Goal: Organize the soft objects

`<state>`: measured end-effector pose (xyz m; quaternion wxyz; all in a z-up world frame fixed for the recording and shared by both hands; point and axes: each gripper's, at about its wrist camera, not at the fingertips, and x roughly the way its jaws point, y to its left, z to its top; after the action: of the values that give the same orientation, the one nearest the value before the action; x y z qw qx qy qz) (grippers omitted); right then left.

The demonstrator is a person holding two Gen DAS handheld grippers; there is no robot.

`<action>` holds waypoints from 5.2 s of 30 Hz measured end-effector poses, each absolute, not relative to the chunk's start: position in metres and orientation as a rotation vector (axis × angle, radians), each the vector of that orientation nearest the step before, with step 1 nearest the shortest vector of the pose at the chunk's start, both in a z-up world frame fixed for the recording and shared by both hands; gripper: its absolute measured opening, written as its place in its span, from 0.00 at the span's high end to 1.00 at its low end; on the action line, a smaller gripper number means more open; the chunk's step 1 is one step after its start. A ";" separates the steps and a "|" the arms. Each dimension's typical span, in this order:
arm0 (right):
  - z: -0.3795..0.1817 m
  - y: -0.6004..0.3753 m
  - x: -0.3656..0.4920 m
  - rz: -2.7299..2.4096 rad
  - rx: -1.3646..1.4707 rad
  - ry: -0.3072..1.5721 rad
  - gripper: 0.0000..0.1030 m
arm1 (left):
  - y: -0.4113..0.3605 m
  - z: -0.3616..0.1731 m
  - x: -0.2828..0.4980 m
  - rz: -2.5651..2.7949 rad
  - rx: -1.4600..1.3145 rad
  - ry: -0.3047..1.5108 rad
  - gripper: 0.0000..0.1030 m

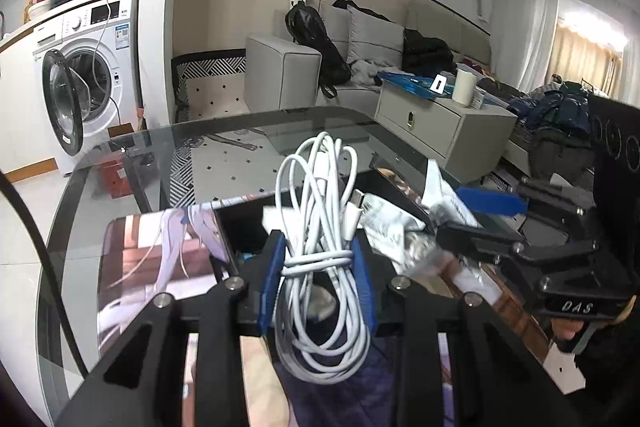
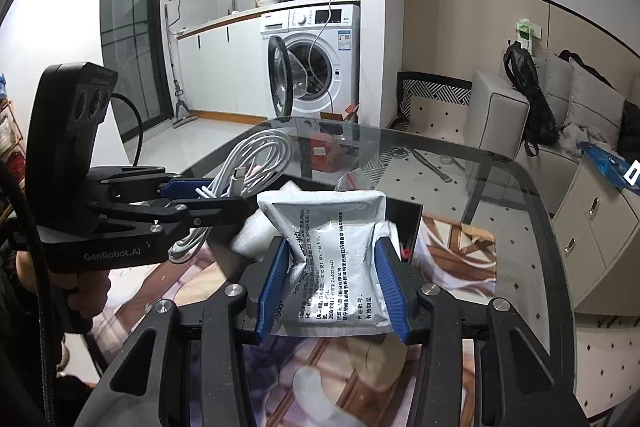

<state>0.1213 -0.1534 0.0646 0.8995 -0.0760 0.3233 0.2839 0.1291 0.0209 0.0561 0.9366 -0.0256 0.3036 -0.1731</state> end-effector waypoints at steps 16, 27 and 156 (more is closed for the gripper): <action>0.044 -0.128 0.172 0.569 -0.166 0.699 0.57 | 0.011 0.043 0.171 -0.306 -0.036 0.632 0.69; 0.029 -0.116 0.182 0.561 -0.234 0.723 0.57 | 0.013 0.032 0.179 -0.293 -0.035 0.643 0.69; 0.026 -0.171 0.117 0.520 -0.114 0.513 0.00 | 0.024 0.001 0.102 -0.044 -0.040 0.528 0.00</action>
<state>0.1169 -0.1705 0.0263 0.9325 -0.0558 0.2506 0.2541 0.1016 0.0238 0.0007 0.9649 -0.0198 0.2608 -0.0219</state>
